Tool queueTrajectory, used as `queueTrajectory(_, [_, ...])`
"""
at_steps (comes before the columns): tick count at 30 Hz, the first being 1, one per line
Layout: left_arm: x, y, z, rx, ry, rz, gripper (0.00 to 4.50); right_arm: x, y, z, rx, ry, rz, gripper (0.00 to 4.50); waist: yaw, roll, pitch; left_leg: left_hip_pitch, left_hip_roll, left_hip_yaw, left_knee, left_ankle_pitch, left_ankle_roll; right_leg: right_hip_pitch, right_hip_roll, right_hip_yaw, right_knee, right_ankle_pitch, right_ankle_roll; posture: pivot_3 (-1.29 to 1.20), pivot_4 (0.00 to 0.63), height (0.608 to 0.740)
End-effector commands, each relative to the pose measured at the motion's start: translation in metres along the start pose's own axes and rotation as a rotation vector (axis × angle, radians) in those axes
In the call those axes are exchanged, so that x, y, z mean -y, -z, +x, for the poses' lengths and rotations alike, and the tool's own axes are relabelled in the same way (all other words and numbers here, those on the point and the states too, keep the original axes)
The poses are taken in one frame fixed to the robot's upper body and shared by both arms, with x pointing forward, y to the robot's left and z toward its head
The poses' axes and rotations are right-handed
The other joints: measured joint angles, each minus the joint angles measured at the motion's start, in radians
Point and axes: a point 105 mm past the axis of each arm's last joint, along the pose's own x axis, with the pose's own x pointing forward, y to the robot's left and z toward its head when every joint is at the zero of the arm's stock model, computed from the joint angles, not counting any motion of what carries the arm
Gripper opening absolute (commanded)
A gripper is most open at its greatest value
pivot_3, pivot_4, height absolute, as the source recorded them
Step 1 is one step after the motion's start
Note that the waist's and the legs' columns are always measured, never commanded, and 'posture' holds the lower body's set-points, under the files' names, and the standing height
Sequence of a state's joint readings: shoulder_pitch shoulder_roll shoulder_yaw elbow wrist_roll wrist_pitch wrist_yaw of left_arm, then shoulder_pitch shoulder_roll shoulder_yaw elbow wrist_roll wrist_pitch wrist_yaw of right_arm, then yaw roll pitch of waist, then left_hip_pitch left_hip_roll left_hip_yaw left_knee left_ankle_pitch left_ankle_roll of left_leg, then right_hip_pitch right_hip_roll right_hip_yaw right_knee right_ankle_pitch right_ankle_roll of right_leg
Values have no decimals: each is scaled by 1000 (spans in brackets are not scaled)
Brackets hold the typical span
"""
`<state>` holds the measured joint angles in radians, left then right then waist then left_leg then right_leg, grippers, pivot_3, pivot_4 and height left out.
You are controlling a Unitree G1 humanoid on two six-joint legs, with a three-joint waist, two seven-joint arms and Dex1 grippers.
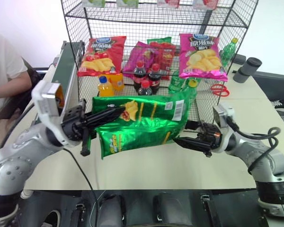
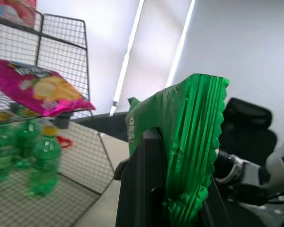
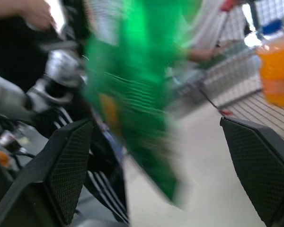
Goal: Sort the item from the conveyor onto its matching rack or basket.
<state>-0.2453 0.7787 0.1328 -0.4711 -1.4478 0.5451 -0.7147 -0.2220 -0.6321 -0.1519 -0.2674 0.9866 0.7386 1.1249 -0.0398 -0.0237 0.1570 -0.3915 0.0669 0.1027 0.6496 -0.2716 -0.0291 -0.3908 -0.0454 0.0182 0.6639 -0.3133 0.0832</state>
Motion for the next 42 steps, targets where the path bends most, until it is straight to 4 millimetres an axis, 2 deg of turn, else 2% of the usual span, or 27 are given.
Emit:
queueTrajectory(1, [-6, -6, 6, 47, 36, -43, 52, -19, -7, 8, -19, -67, -22, 4500, 1, -1, 1, 0, 0, 0, 0, 0, 0, 0, 0, 0, 0, 0, 0, 0, 150, 740])
queueTrajectory(5, [-6, -7, 11, 72, 72, -91, 52, -20, 4, 19, -30, -77, -11, 4500, 0, -2, 1, -1, 0, 0, 0, 0, 0, 0, 0, 0, 0, 0, 0, 0, 150, 740])
queueTrajectory(14, [-8, 1, 4, 39, 56, -90, 52, -21, -6, 26, 1, -132, 35, 4500, 2, -3, 2, -1, 0, 0, 0, 0, 0, 0, 0, 0, 0, 0, 0, 0, 150, 740])
queueTrajectory(17, [-9, 1, 2, 39, 47, -88, 0, -19, -5, 26, -8, -132, 44, 3671, 5, -3, 2, -1, 0, 0, 0, 0, -1, -1, -1, 0, 0, 0, 0, 0, 150, 740])
queueTrajectory(24, [-13, 0, -4, 37, 20, -69, 0, -18, -2, 25, -28, -134, 50, 200, 7, -3, 2, -1, 0, 0, 0, 0, 0, -1, -1, 0, 0, 0, 0, 0, 150, 740])
queueTrajectory(25, [-14, 0, -5, 32, 19, -63, 0, -17, -1, 25, -30, -128, 46, 65, 7, -3, 2, -1, 0, 0, 0, 0, 0, -1, -1, 0, 0, 0, 0, 0, 150, 740])
queueTrajectory(31, [-27, 6, -14, 16, -62, -23, 0, -9, -2, 26, -25, -76, -13, 65, 9, -3, 2, -1, 0, 0, 0, 0, 0, -1, -1, 0, -1, 0, 0, 0, 150, 740])
queueTrajectory(33, [-33, 9, -20, -3, -116, 25, 540, -4, -1, 25, -46, -31, -79, 65, 9, -3, 2, -1, 0, 0, 0, 0, 0, -1, -1, 0, 0, 0, 0, 0, 150, 740])
queueTrajectory(35, [-40, 13, -30, -27, -178, 66, 1313, -1, -2, 22, -50, 12, -129, 65, 7, -3, 2, -1, 0, 0, 0, 0, 0, -1, -1, 0, -1, 0, 0, 0, 150, 740])
queueTrajectory(40, [-53, 15, -63, -50, -309, 133, 3690, -3, 9, 15, -159, 92, -343, 65, 20, -3, 2, -3, 0, 1, -1, 0, 0, -4, -1, 0, -1, 0, 0, 0, 150, 740])
queueTrajectory(41, [-58, 14, -70, -51, -349, 166, 4230, -1, 8, 14, -185, 121, -435, 65, 23, -3, 2, -3, 0, 1, -1, 0, -1, -4, -1, 0, -1, 0, 0, 0, 150, 740])
queueTrajectory(42, [-60, 15, -75, -57, -375, 185, 4500, 0, 8, 13, -220, 141, -524, 65, 24, -3, 2, -3, 0, 1, -1, 0, -1, -4, -1, 0, -1, 0, 0, 0, 150, 740])
